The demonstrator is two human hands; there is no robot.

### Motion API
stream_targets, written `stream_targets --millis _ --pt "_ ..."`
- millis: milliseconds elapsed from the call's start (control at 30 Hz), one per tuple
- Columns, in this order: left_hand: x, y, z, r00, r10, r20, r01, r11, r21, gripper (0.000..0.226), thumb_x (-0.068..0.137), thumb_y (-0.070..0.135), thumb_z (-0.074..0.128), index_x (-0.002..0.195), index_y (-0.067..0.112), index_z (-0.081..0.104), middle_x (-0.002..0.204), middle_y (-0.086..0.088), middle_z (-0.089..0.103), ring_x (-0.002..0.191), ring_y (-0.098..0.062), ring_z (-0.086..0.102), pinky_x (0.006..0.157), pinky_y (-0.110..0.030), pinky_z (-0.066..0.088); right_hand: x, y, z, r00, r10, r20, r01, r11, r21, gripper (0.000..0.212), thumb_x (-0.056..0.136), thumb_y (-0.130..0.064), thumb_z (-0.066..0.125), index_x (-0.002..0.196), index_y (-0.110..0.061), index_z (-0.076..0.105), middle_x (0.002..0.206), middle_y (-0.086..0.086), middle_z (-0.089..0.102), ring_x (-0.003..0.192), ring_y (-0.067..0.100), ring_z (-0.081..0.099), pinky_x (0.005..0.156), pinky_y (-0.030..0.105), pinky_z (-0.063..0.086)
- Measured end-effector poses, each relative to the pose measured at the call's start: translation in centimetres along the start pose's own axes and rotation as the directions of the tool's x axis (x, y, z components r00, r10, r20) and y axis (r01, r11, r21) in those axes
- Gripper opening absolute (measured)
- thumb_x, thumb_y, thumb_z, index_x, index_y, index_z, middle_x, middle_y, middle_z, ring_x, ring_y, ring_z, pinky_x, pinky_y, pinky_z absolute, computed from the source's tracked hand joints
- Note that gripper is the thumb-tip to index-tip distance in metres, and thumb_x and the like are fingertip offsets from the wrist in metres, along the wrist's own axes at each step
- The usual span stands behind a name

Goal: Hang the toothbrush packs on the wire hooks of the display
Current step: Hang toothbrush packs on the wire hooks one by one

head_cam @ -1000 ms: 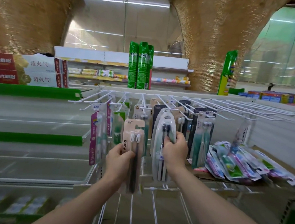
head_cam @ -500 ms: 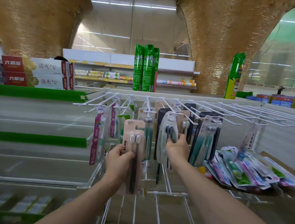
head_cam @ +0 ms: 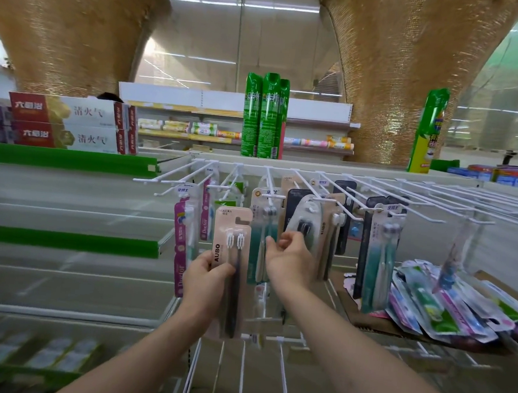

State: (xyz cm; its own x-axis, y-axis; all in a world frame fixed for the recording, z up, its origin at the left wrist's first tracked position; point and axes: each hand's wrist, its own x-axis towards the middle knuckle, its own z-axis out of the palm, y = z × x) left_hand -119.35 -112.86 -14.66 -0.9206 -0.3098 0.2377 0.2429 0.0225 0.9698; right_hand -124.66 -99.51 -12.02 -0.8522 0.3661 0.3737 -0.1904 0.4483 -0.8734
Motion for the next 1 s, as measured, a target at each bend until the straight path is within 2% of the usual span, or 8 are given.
stream_targets --millis 133,200,400,500,600,700,867,1000 --pt "0.9 -0.4 -0.5 0.999 0.012 -0.041 -0.011 1.0 0.025 0.013 0.089 -0.003 0.063 0.093 0.006 0.071 0.094 -0.021 0.072 0.089 -0.033 0.068 0.083 -0.051 0.058 1.5 -1.0 1.0 0.997 0.07 0.041 -0.067 0.995 -0.079 0.055 0.091 -0.041 0.071 0.136 -0.014 0.054 0.127 0.006 0.066 0.117 0.029 0.062 0.102 0.038 0.049" --pt "1.1 -0.5 -0.7 0.999 0.011 -0.039 -0.011 1.0 0.015 0.012 0.089 -0.005 0.063 0.093 0.004 0.071 0.093 -0.023 0.072 0.084 -0.029 0.067 0.08 -0.049 0.058 1.9 -1.3 1.4 0.996 0.071 0.049 -0.067 0.995 -0.079 0.06 0.09 -0.04 0.073 0.138 -0.01 0.052 0.131 0.01 0.065 0.123 0.032 0.059 0.105 0.039 0.046" --pt "1.9 -0.9 -1.4 1.0 0.0 -0.026 0.0 1.0 -0.024 0.02 0.089 -0.005 0.062 0.096 0.009 0.074 0.084 -0.007 0.077 0.084 -0.024 0.072 0.077 -0.042 0.061 2.0 -1.5 2.5 0.991 0.09 0.094 -0.085 0.995 -0.057 0.052 0.087 -0.034 0.077 0.125 -0.009 0.052 0.128 0.013 0.065 0.119 0.034 0.061 0.102 0.042 0.049" --pt "2.2 -1.1 -1.7 1.0 0.004 -0.026 -0.004 1.0 -0.004 0.016 0.088 -0.006 0.062 0.092 0.006 0.073 0.083 -0.012 0.074 0.084 -0.03 0.071 0.08 -0.051 0.061 1.7 -1.5 3.0 0.993 0.093 0.073 -0.087 0.993 -0.08 0.049 0.089 -0.032 0.074 0.124 -0.008 0.051 0.127 0.014 0.063 0.118 0.035 0.061 0.101 0.044 0.05" --pt "2.1 -1.1 -1.8 0.999 0.009 -0.032 -0.009 1.0 -0.005 0.016 0.087 -0.007 0.062 0.09 0.005 0.073 0.086 -0.018 0.073 0.088 -0.036 0.07 0.08 -0.052 0.06 1.4 -1.4 3.4 0.994 0.096 0.051 -0.092 0.993 -0.067 0.029 0.095 -0.027 0.066 0.115 -0.008 0.056 0.119 0.012 0.066 0.111 0.034 0.063 0.096 0.041 0.051" --pt "1.7 -0.9 -1.9 1.0 0.015 -0.011 -0.016 1.0 -0.018 0.017 0.089 -0.006 0.061 0.092 0.007 0.072 0.085 -0.01 0.073 0.087 -0.028 0.07 0.074 -0.042 0.06 0.9 -1.4 3.4 0.992 0.117 0.038 -0.117 0.993 -0.01 0.013 0.1 -0.018 0.057 0.11 -0.01 0.059 0.111 0.009 0.066 0.105 0.029 0.062 0.086 0.032 0.047" --pt "1.1 -0.7 -2.3 1.0 0.023 -0.005 -0.023 1.0 -0.008 0.015 0.09 -0.004 0.062 0.092 0.007 0.071 0.087 -0.012 0.072 0.09 -0.033 0.07 0.08 -0.047 0.059 0.2 -2.1 2.9 0.989 0.148 -0.005 -0.148 0.989 0.016 0.013 0.101 -0.014 0.053 0.111 -0.01 0.06 0.108 0.01 0.065 0.1 0.03 0.062 0.082 0.033 0.047" --pt "0.7 -0.4 -2.5 1.0 0.026 -0.007 -0.026 1.0 0.013 0.01 0.089 -0.002 0.064 0.091 0.005 0.071 0.09 -0.019 0.072 0.094 -0.04 0.069 0.083 -0.055 0.059 -0.8 -2.0 2.2 0.991 0.132 -0.016 -0.131 0.99 0.044 0.017 0.101 -0.009 0.047 0.112 -0.011 0.058 0.102 0.007 0.064 0.08 0.02 0.053 0.061 0.024 0.037"
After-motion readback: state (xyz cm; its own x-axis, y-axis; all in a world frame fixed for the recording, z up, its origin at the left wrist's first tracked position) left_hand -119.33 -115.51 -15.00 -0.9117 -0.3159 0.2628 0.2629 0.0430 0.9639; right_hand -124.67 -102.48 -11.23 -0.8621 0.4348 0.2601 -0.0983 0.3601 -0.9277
